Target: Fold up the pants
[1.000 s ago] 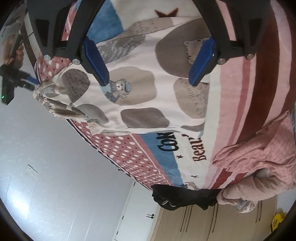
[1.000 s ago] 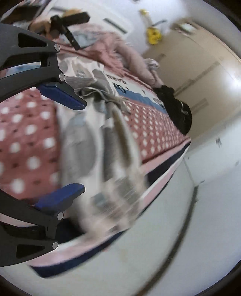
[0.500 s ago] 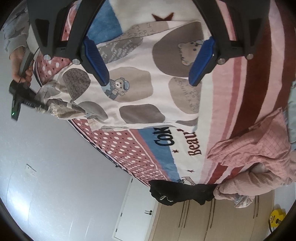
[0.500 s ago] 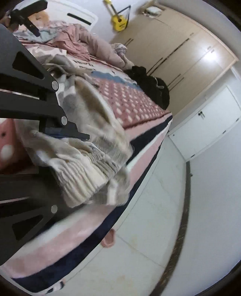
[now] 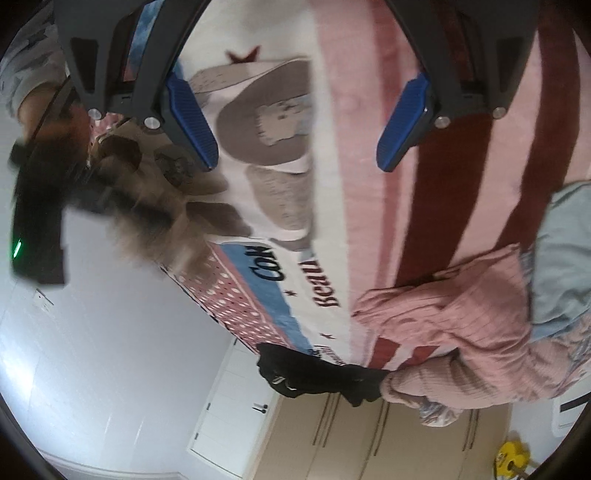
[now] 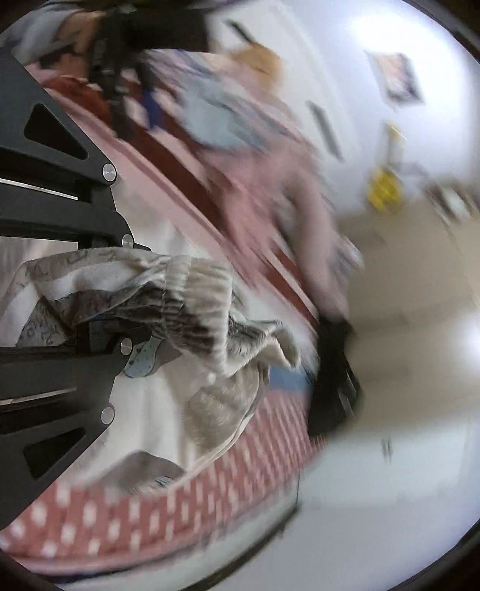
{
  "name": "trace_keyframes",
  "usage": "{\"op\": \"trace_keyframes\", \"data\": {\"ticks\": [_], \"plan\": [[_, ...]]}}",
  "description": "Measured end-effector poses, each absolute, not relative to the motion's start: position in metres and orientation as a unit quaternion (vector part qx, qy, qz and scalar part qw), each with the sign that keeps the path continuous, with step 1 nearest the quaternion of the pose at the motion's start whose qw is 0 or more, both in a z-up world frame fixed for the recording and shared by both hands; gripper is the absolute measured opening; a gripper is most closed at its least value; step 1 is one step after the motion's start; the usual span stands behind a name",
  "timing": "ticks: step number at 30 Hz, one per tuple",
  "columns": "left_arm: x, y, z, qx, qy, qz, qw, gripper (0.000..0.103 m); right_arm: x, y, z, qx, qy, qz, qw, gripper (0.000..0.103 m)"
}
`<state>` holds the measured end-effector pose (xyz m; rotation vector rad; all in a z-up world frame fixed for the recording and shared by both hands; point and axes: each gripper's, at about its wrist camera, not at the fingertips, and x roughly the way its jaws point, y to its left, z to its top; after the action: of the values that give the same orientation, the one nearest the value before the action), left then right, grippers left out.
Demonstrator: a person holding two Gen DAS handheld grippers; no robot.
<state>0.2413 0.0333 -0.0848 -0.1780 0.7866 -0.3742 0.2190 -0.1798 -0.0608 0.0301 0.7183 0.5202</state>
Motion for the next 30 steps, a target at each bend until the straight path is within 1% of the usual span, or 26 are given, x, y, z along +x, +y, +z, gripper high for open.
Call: {"op": "trace_keyframes", "data": {"ticks": [3, 6, 7, 8, 9, 10, 13, 15, 16, 19, 22, 23, 24, 25, 29, 30], "plan": [[0.24, 0.045, -0.088, -0.087, 0.384, -0.178, 0.902, 0.085, 0.209, -0.143, -0.099, -0.019, 0.395, 0.294, 0.87, 0.008], [0.241, 0.049, -0.092, -0.088, 0.389, -0.18, 0.899, 0.085, 0.202, -0.135, -0.121, -0.043, 0.41, 0.299, 0.86, 0.017], [0.242, 0.048, -0.093, -0.088, 0.391, -0.181, 0.898, 0.085, 0.199, -0.138, -0.122, -0.041, 0.412, 0.304, 0.858, 0.027], [0.244, 0.046, -0.093, -0.09, 0.391, -0.184, 0.897, 0.085, 0.195, -0.143, -0.118, -0.03, 0.413, 0.315, 0.854, 0.038], [0.245, 0.042, -0.093, -0.092, 0.392, -0.189, 0.896, 0.085, 0.188, -0.149, -0.114, -0.022, 0.41, 0.321, 0.853, 0.044], [0.247, 0.037, -0.092, -0.094, 0.392, -0.194, 0.894, 0.085, 0.182, -0.153, -0.107, -0.017, 0.403, 0.325, 0.855, 0.051], [0.252, 0.016, -0.09, -0.093, 0.393, -0.215, 0.889, 0.085, 0.164, -0.179, -0.074, -0.016, 0.371, 0.317, 0.873, 0.052], [0.257, 0.003, -0.089, -0.092, 0.397, -0.227, 0.885, 0.085, 0.156, -0.208, -0.059, -0.003, 0.355, 0.296, 0.887, 0.059], [0.26, -0.006, -0.09, -0.095, 0.399, -0.232, 0.882, 0.085, 0.155, -0.22, -0.056, 0.003, 0.351, 0.283, 0.893, 0.065], [0.272, -0.027, -0.088, -0.103, 0.404, -0.239, 0.877, 0.085, 0.154, -0.264, -0.054, 0.009, 0.346, 0.208, 0.915, 0.066], [0.282, -0.057, -0.089, -0.048, 0.402, -0.212, 0.889, 0.084, 0.161, -0.294, -0.065, 0.011, 0.348, 0.149, 0.925, 0.066], [0.285, -0.065, -0.093, -0.022, 0.408, -0.193, 0.892, 0.082, 0.163, -0.302, -0.071, 0.017, 0.354, 0.142, 0.924, 0.066], [0.287, -0.07, -0.099, -0.003, 0.417, -0.178, 0.891, 0.074, 0.167, -0.31, -0.08, 0.028, 0.364, 0.13, 0.922, 0.066], [0.289, -0.07, -0.106, 0.007, 0.428, -0.168, 0.888, 0.069, 0.169, -0.315, -0.086, 0.035, 0.373, 0.125, 0.919, 0.066], [0.281, -0.053, -0.135, 0.058, 0.45, -0.119, 0.883, 0.071, 0.171, -0.326, -0.108, 0.054, 0.395, 0.128, 0.908, 0.066], [0.278, -0.047, -0.139, 0.052, 0.452, -0.122, 0.882, 0.075, 0.172, -0.328, -0.113, 0.061, 0.401, 0.134, 0.904, 0.066]]}}
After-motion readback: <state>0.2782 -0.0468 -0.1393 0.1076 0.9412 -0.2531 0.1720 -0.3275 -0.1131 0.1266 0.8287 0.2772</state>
